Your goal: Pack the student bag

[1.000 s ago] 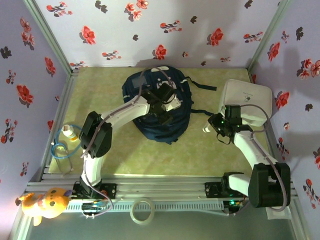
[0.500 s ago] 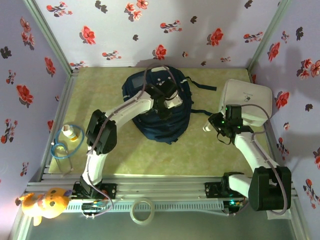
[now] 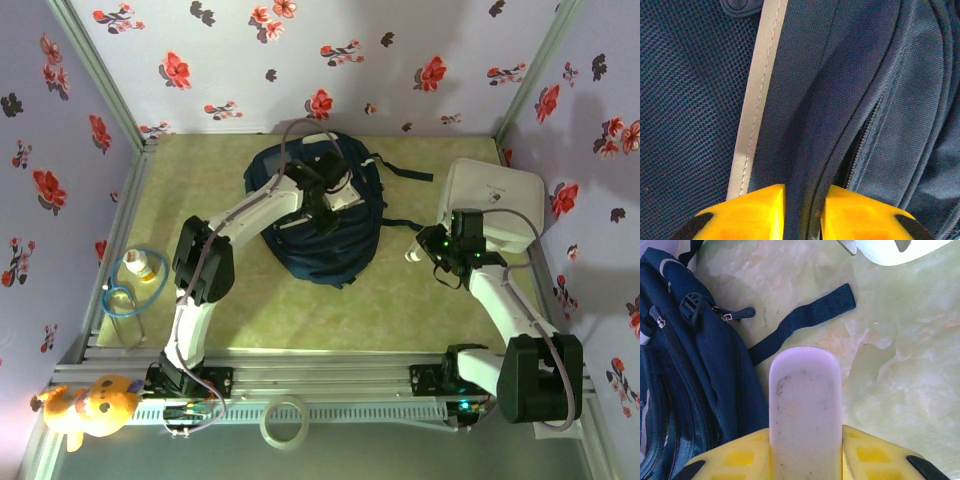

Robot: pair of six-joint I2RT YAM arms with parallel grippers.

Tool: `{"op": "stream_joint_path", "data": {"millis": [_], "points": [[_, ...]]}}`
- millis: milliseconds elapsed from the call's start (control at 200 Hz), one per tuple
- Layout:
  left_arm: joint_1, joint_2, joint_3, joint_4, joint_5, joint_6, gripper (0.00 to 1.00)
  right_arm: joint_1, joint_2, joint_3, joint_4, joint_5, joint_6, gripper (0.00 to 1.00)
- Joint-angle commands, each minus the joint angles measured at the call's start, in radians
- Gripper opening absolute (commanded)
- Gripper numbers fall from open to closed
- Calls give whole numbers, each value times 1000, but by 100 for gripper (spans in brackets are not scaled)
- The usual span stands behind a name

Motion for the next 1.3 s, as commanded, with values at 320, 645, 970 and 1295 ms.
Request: {"op": "stream_joint_path", "data": {"millis": [320,645,970,1295], "points": [[-3,-197,-53,132,52,-68,0,124,-25,-44,259,-77,99,30],[-29,-341,-127,340,47,-174,0,317,-56,-26,457,-20,146,31],[-33,-357,-113,406,47,-245,0,484,73,39,564,117,236,32],[-3,-356,-82,395,56,-329,0,498,236,151,624,184,397,32]]}}
